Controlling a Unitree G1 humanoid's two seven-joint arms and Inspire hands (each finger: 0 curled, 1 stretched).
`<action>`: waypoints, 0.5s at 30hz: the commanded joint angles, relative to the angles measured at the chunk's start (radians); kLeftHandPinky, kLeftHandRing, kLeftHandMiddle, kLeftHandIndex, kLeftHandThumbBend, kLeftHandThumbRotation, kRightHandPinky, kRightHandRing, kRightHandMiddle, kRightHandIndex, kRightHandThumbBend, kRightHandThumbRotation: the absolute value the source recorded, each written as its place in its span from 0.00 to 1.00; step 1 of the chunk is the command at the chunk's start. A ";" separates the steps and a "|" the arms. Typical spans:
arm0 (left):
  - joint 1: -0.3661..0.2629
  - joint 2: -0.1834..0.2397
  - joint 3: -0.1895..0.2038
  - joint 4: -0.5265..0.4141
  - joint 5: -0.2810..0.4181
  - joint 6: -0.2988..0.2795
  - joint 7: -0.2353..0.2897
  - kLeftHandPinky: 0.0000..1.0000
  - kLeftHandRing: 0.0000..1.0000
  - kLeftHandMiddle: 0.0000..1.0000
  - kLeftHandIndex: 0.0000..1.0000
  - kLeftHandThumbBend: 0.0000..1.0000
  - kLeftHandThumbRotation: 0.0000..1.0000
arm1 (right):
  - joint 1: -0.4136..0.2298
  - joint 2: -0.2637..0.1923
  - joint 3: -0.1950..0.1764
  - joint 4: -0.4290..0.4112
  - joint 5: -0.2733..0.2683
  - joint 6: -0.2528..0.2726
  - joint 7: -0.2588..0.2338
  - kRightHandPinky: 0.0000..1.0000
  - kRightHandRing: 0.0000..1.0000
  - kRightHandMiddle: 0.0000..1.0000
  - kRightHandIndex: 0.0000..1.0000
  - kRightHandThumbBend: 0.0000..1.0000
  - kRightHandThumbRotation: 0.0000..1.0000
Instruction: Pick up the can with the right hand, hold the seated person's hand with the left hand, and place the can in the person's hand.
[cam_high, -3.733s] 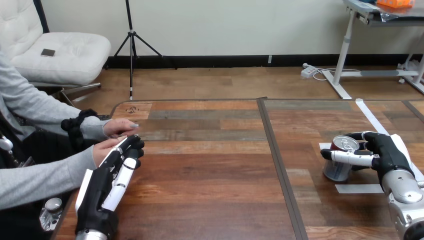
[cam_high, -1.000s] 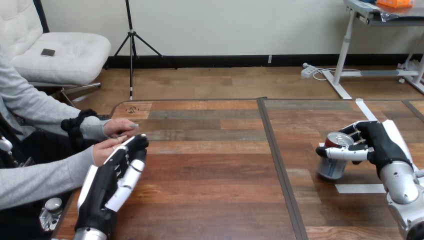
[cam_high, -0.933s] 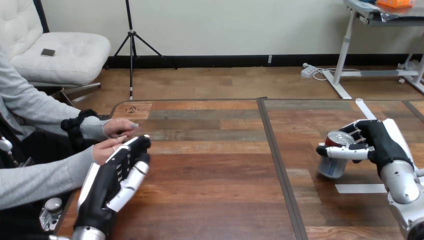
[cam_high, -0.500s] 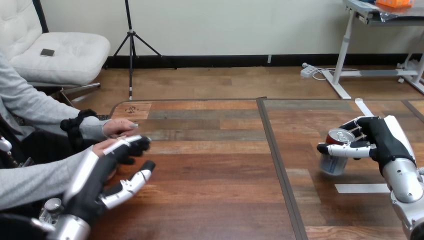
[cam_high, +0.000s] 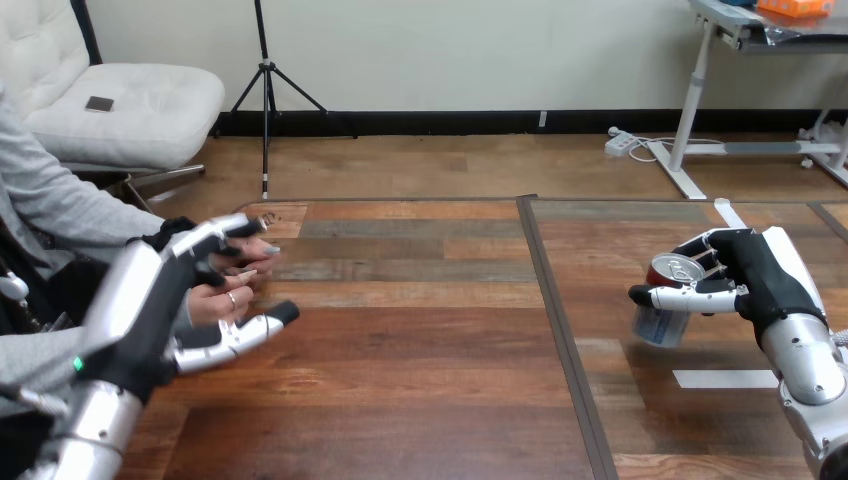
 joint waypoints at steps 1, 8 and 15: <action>-0.093 0.056 0.002 -0.104 0.044 0.034 0.063 0.61 0.76 0.80 0.79 0.98 0.33 | -0.096 -0.010 0.001 -0.078 0.010 -0.053 -0.002 0.36 0.39 0.43 0.44 0.81 0.00; -0.118 0.090 -0.009 -0.091 0.076 0.054 0.112 0.61 0.75 0.79 0.78 1.00 0.34 | -0.098 -0.006 0.000 -0.083 0.012 -0.047 0.003 0.35 0.38 0.42 0.44 0.81 0.00; -0.149 0.127 -0.031 -0.047 0.112 0.054 0.163 0.61 0.74 0.77 0.77 1.00 0.35 | -0.097 -0.002 0.000 -0.087 0.013 -0.045 0.005 0.34 0.38 0.42 0.44 0.81 0.00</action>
